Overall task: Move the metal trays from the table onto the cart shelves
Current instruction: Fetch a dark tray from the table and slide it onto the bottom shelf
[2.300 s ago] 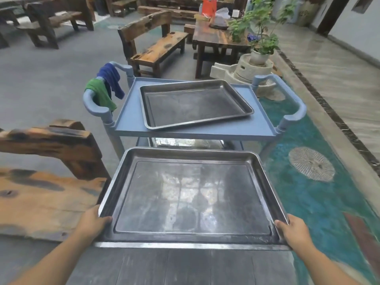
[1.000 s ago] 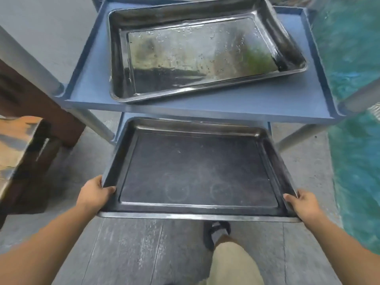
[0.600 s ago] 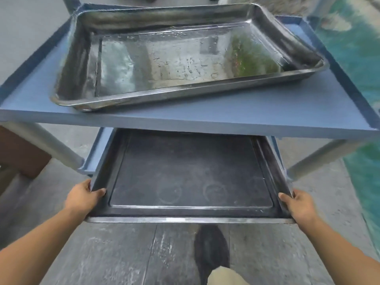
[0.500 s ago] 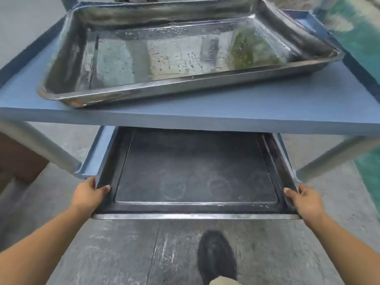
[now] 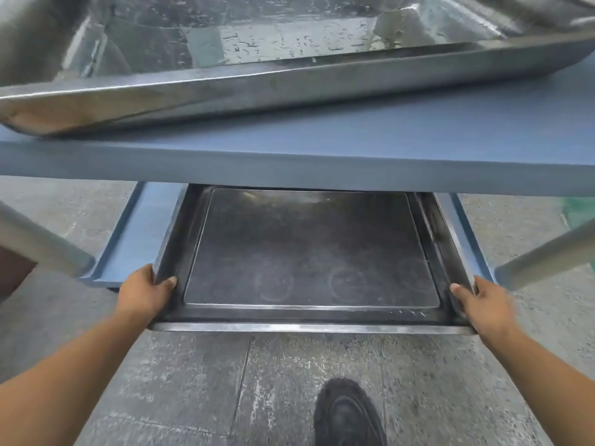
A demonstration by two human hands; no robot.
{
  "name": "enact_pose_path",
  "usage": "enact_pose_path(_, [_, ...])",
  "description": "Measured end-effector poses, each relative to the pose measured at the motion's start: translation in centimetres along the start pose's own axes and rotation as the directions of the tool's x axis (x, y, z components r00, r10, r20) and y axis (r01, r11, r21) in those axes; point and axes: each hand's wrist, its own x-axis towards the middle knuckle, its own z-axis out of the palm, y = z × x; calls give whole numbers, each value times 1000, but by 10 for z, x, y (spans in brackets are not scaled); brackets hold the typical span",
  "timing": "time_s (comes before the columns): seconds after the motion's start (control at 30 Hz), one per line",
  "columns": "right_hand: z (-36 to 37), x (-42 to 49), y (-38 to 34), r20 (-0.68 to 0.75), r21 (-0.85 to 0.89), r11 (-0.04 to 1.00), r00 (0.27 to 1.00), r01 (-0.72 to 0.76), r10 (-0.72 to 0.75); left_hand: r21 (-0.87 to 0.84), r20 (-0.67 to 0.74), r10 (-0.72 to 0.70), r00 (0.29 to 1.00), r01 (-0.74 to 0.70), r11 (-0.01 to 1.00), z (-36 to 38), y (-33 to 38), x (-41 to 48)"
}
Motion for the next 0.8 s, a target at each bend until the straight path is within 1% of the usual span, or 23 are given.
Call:
enact_pose_path(0.1, [3,0,-1,-11,-17,1000,1000,0,-1,13,5,4,1000,-4,1000,2,-3,5])
enact_pose_path(0.2, [4,0,-5,-23,-78,997,1000,-1,-1,18,11,-11,1000,11,1000,3,-2,7])
enact_pose_path(0.27, [4,0,-8,-20,-129,992,1000,6,-8,56,8,-1,1000,0,998,2,0,6])
enact_pose_path(0.37, [0,-8,-16,-56,-182,983,998,23,-34,81,-43,38,998,-34,996,0,2,-1])
enact_pose_path(0.4, [-3,-13,-19,-73,-188,982,996,29,-44,83,-64,64,996,-59,995,0,3,-4])
enact_pose_path(0.43, [-5,-19,-22,-80,-204,978,995,48,-65,112,-87,121,989,-111,987,0,5,-9])
enact_pose_path(0.47, [-8,-27,-27,-76,-240,966,990,94,-116,171,-100,207,973,-189,967,0,7,-16])
enact_pose_path(0.5, [-9,-37,-33,-55,-285,942,979,175,-199,244,-90,307,948,-278,929,1,9,-23])
enact_pose_path(0.57, [-8,-61,-46,33,-378,852,925,361,-378,375,-1,499,866,-463,803,4,12,-41])
enact_pose_path(0.63, [-4,-82,-55,136,-494,709,850,503,-508,431,111,613,782,-594,680,7,14,-59])
enact_pose_path(0.67, [-2,-92,-58,191,-537,642,820,547,-540,428,168,641,749,-641,637,8,13,-67])
enact_pose_path(0.7, [2,-99,-60,255,-553,601,804,577,-537,414,237,649,723,-679,606,10,13,-73])
enact_pose_path(0.73, [7,-105,-61,323,-551,583,797,597,-511,404,311,636,706,-704,584,13,13,-78])
enact_pose_path(0.8, [17,-114,-61,439,-554,548,779,627,-448,419,437,581,687,-727,544,19,14,-86])
